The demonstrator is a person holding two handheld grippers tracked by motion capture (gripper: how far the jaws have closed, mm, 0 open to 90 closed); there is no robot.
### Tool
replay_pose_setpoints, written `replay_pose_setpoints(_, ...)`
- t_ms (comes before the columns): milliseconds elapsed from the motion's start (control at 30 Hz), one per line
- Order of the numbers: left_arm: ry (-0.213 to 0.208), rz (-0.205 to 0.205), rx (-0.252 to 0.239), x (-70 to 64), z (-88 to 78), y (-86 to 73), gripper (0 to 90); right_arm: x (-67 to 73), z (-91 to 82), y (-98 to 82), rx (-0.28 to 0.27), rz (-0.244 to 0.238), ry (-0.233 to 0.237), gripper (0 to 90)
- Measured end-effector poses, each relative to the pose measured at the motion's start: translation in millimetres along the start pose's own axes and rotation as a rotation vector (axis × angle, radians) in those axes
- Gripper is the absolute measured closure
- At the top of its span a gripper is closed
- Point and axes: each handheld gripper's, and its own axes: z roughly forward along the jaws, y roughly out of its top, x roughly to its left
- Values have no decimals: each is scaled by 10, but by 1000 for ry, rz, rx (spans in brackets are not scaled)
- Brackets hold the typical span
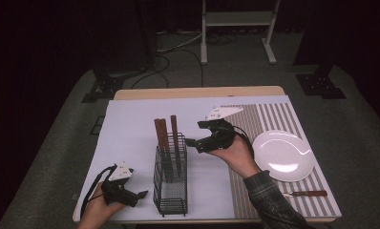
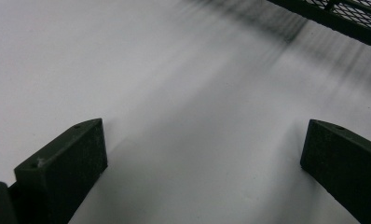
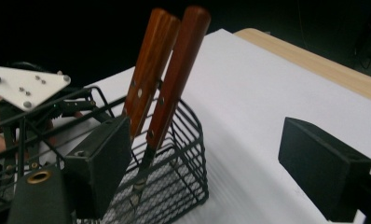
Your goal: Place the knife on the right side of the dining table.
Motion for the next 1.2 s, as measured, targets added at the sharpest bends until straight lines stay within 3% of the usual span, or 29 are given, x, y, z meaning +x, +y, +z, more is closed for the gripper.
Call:
replay_pose_setpoints(267, 0, -2, -2, -1, 1, 0, 0, -19, 79, 161, -20, -12, 38, 161)
replay_pose_setpoints(700, -1, 1, 3, 1, -2, 1, 0, -70, 267, 317, -61, 0, 90, 307)
replay_pose_setpoints(1200, 0, 0, 1, 0, 0, 1, 0, -76, 432, 369, -39, -21, 116, 518)
